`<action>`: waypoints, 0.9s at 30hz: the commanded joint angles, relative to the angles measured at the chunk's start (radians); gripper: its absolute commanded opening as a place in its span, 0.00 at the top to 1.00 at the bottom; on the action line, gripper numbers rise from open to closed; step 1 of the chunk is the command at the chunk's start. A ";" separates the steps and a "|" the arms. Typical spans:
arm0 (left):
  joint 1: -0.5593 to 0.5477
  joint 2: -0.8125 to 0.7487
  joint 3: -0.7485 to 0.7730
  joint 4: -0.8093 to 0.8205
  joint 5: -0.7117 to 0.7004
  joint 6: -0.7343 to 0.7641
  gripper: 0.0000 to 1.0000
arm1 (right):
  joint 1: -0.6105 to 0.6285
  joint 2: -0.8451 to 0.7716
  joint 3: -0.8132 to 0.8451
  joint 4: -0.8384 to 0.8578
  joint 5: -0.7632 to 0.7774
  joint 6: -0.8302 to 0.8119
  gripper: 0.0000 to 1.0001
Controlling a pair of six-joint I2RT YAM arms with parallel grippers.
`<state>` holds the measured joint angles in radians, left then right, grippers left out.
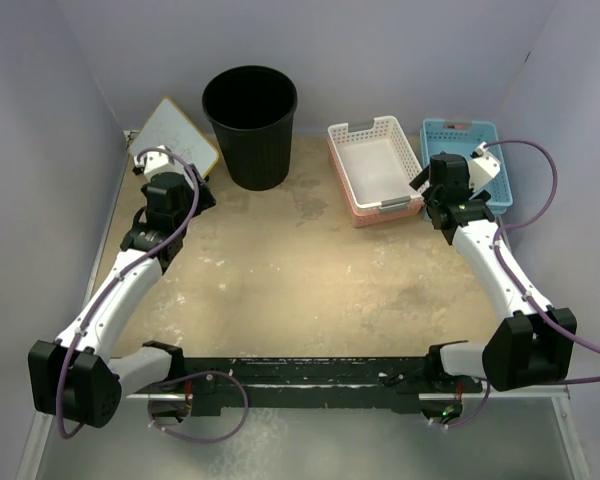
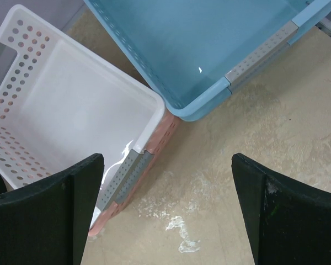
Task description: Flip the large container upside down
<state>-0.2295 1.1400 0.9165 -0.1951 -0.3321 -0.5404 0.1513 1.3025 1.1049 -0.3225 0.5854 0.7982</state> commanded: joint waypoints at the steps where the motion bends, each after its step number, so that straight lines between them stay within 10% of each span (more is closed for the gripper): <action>1: 0.007 -0.047 0.005 0.047 -0.062 -0.010 0.30 | -0.001 0.003 0.038 -0.014 0.022 0.017 0.00; 27: -0.168 0.117 -0.024 0.109 0.081 -0.085 0.29 | -0.001 0.066 0.035 0.043 -0.201 -0.104 0.00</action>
<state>-0.3523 1.2663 0.9115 -0.1650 -0.2588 -0.5953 0.1505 1.3304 1.1049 -0.3275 0.5007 0.7628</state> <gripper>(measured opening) 0.703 0.998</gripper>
